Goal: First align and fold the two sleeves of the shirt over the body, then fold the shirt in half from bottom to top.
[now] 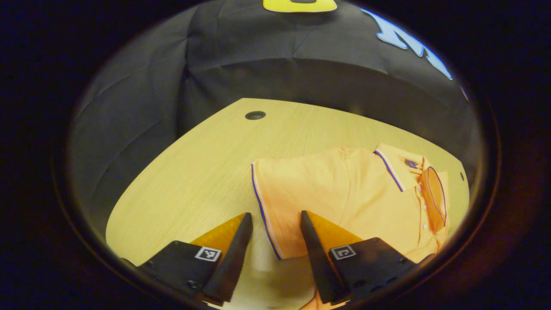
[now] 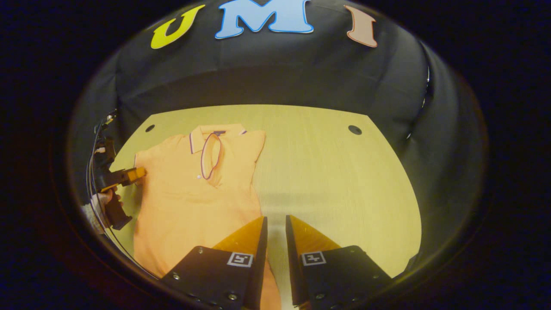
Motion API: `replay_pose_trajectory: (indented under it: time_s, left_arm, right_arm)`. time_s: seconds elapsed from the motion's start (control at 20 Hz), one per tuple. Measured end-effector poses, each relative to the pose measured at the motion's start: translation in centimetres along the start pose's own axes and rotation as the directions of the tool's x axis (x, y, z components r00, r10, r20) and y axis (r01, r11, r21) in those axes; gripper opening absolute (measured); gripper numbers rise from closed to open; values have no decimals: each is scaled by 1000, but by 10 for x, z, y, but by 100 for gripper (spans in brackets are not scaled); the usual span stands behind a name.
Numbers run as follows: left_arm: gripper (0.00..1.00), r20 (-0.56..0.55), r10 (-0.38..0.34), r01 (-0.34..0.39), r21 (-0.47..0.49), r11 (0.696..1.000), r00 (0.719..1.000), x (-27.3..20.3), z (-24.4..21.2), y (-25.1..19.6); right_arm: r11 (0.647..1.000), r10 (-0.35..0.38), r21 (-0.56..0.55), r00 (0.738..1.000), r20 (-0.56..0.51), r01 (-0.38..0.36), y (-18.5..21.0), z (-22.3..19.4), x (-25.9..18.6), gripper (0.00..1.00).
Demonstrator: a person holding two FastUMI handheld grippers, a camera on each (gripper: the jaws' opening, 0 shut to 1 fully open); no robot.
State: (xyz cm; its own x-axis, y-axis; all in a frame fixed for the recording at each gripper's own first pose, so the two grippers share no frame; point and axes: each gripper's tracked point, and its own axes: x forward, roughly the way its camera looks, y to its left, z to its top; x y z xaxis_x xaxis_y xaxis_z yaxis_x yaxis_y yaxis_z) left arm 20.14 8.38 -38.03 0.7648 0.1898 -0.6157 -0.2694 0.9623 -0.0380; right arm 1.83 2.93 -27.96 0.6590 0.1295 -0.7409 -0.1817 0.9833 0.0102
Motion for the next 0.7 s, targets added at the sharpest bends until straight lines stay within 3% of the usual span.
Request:
replay_pose_trajectory:
  time_s: [0.1, 0.2, 0.3, 0.5, 0.7]
  left_arm:
    - [47, 10, -8, 8, -25, 1000, 1000, 4, 0, -1]
    - [24, 17, -21, 22, -25, 999, 1000, 4, 2, -1]
    - [7, 6, -29, 29, 5, 1000, 1000, 3, 2, -2]
    - [7, -8, -27, 28, 108, 994, 1000, -1, 8, -8]
    - [7, 91, -92, 69, 234, 970, 992, -22, 50, -42]
  right_arm:
    - [1000, 2, 6, 1000, -3, -2, 0, -1, 2, 27]
    - [1000, 4, 3, 1000, -5, -4, 0, -2, 2, 27]
    - [1000, 9, -1, 1000, -7, -9, 0, -3, 3, 27]
    - [1000, 20, 1, 1000, -12, -20, 2, -5, 5, 27]
    - [1000, 23, 13, 1000, -8, -22, 1, -5, 4, 27]
